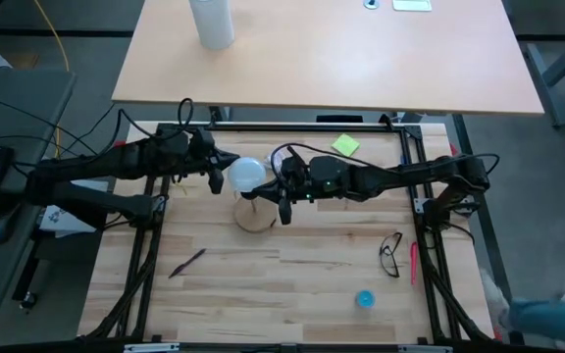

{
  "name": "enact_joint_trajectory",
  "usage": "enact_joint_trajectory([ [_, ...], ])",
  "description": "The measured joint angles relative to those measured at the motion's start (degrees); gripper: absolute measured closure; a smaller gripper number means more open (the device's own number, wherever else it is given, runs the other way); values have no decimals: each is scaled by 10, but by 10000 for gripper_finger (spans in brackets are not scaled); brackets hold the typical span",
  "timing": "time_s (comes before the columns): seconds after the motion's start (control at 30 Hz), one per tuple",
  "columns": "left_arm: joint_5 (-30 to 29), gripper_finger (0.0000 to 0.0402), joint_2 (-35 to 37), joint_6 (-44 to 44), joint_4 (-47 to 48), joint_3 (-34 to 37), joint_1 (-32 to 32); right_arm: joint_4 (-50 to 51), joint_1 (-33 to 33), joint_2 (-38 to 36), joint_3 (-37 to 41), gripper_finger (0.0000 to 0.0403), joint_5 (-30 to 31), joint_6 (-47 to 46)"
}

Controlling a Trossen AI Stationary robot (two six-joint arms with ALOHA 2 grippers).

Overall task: Screw lightbulb
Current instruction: Remove the lightbulb from the lamp

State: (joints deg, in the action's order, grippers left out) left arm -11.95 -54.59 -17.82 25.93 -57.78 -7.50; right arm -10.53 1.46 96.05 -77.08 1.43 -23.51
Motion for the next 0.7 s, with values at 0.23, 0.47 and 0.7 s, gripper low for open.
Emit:
enact_joint_trajectory([
  [0.23, -7, 402, 18, -27, 37, 0, 16, 2, -5, -1, 0, 403, 2, 10],
  [0.47, -7, 401, 46, -45, 56, 0, 19, 12, -11, -2, 0, 403, 13, 11],
  [0.7, -9, 401, 58, -61, 77, 0, 20, 24, -25, -8, 0, 403, 18, 16],
])
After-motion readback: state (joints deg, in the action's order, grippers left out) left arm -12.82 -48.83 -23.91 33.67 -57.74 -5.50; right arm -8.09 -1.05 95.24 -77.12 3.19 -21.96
